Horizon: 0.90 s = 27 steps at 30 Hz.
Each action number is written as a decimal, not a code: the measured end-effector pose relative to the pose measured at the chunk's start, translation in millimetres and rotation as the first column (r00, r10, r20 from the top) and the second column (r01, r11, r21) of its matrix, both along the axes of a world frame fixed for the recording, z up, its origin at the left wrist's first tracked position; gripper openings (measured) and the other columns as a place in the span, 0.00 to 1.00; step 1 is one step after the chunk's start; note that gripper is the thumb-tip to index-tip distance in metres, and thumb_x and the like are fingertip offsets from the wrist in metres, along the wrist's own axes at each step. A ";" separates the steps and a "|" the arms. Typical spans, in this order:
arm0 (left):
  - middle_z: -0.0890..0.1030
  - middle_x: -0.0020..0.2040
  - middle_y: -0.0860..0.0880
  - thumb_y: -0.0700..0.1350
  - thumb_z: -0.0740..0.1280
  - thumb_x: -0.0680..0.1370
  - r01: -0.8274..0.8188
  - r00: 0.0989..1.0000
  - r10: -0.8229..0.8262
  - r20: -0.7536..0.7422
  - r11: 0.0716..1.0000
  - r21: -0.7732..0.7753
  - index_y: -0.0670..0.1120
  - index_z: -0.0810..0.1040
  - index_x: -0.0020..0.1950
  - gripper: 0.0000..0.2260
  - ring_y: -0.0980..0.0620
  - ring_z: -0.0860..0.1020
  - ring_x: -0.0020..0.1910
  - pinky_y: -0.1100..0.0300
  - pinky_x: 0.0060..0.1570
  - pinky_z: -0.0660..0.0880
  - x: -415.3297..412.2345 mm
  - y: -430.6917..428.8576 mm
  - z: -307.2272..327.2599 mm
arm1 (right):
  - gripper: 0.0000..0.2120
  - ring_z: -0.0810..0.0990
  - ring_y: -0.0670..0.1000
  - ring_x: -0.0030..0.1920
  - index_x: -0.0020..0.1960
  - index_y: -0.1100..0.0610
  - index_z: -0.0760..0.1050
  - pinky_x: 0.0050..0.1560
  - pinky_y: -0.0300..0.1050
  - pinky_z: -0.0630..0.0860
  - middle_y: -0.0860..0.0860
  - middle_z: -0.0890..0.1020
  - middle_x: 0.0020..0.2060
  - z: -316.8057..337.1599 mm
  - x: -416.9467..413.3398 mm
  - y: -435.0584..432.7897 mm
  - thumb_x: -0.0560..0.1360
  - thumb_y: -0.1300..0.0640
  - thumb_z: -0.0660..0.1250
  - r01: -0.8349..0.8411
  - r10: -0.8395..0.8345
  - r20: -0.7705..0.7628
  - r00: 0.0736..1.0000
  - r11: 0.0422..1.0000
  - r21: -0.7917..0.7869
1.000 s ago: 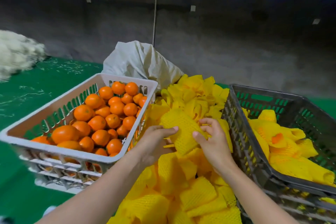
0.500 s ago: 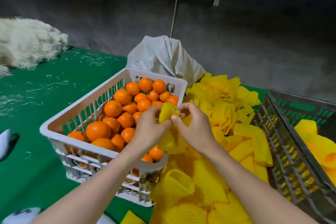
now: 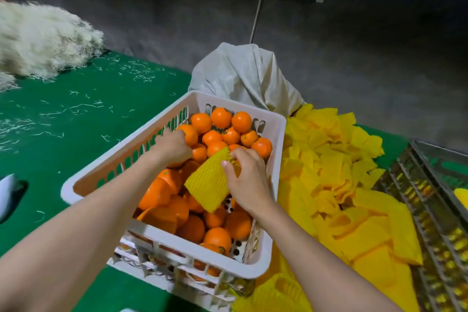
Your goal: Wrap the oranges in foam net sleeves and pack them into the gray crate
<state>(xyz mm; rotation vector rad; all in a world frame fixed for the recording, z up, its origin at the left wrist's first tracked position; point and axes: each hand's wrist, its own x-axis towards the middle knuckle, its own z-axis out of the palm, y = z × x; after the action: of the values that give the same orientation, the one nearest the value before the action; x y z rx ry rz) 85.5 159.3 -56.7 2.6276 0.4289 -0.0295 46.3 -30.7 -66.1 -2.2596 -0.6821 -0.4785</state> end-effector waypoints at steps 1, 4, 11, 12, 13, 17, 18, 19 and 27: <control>0.65 0.67 0.37 0.43 0.66 0.75 0.015 0.995 -0.002 -0.096 0.992 0.127 0.43 0.71 0.59 0.14 0.37 0.71 0.60 0.46 0.56 0.73 4.3 4.4 -8.5 | 0.07 0.70 0.55 0.44 0.45 0.61 0.72 0.45 0.44 0.60 0.56 0.74 0.38 -1.0 0.3 -0.3 0.77 0.57 0.64 -0.017 0.017 -0.007 1.000 1.000 -0.011; 0.65 0.65 0.37 0.41 0.65 0.77 0.048 0.992 -0.022 -0.123 0.978 0.205 0.45 0.66 0.65 0.18 0.38 0.74 0.53 0.49 0.48 0.77 12.9 13.9 -32.8 | 0.06 0.69 0.52 0.40 0.50 0.61 0.71 0.43 0.42 0.58 0.51 0.71 0.36 -2.7 0.1 -1.6 0.78 0.57 0.63 -0.083 0.082 -0.035 0.996 0.996 -0.017; 0.73 0.52 0.43 0.40 0.71 0.71 -0.024 0.991 0.036 0.128 0.995 -0.099 0.51 0.69 0.64 0.23 0.48 0.75 0.40 0.60 0.29 0.68 7.0 11.8 -23.4 | 0.08 0.65 0.43 0.27 0.56 0.53 0.72 0.29 0.42 0.57 0.46 0.68 0.28 1.0 -2.3 -4.0 0.80 0.58 0.58 -0.188 0.197 -0.171 0.966 0.980 0.063; 0.73 0.53 0.44 0.41 0.73 0.70 -0.003 0.985 0.050 0.167 0.962 -0.271 0.52 0.71 0.62 0.23 0.48 0.75 0.42 0.60 0.30 0.69 4.4 5.6 -16.3 | 0.07 0.66 0.43 0.29 0.55 0.51 0.72 0.32 0.43 0.60 0.49 0.71 0.30 3.7 -3.2 -5.0 0.80 0.58 0.57 -0.198 0.220 -0.232 0.947 0.973 0.114; 0.73 0.55 0.45 0.41 0.74 0.70 0.028 0.980 0.070 0.184 0.875 -0.483 0.53 0.72 0.61 0.22 0.47 0.75 0.46 0.60 0.32 0.70 -0.7 -1.9 -7.5 | 0.08 0.69 0.45 0.33 0.55 0.49 0.71 0.36 0.43 0.63 0.54 0.74 0.35 7.4 -5.2 -6.5 0.81 0.58 0.56 -0.202 0.251 -0.304 0.919 0.962 0.185; 0.78 0.60 0.42 0.42 0.75 0.67 0.118 0.988 0.056 0.143 0.320 -0.940 0.52 0.76 0.60 0.23 0.41 0.78 0.56 0.52 0.43 0.78 -33.2 -43.7 26.2 | 0.10 0.75 0.49 0.46 0.51 0.52 0.72 0.49 0.44 0.71 0.52 0.77 0.45 20.0 -18.5 -21.9 0.81 0.63 0.55 -0.203 0.456 -0.451 0.767 0.839 0.504; 0.79 0.59 0.42 0.45 0.74 0.66 0.135 0.988 0.042 0.152 0.267 -0.954 0.52 0.77 0.61 0.23 0.43 0.79 0.56 0.52 0.45 0.78 -41.9 -55.0 30.7 | 0.11 0.76 0.47 0.44 0.50 0.52 0.73 0.47 0.40 0.73 0.49 0.79 0.42 22.6 -23.4 -27.8 0.81 0.63 0.55 -0.210 0.506 -0.457 0.732 0.805 0.555; 0.80 0.58 0.43 0.48 0.73 0.67 0.148 0.987 0.031 0.158 0.217 -0.965 0.53 0.77 0.61 0.22 0.44 0.79 0.55 0.53 0.46 0.78 -48.6 -65.4 33.4 | 0.12 0.78 0.44 0.41 0.49 0.52 0.73 0.45 0.37 0.74 0.46 0.80 0.39 25.0 -28.6 -34.0 0.81 0.64 0.54 -0.215 0.543 -0.462 0.701 0.779 0.590; 0.75 0.65 0.40 0.37 0.62 0.78 0.196 0.978 0.067 0.198 0.034 -0.980 0.48 0.72 0.67 0.17 0.45 0.80 0.51 0.60 0.46 0.79 -87.3 -137.5 44.3 | 0.13 0.72 0.47 0.38 0.45 0.55 0.72 0.39 0.41 0.68 0.52 0.74 0.37 35.1 -67.7 -73.0 0.80 0.68 0.53 -0.207 0.460 -0.443 0.769 0.836 0.508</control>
<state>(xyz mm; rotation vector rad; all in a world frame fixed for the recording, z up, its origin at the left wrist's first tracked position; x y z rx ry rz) -1.7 21.8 -12.5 1.1103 0.0806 -0.0766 -21.3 -103.7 -30.9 -1.6636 -0.5903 0.2024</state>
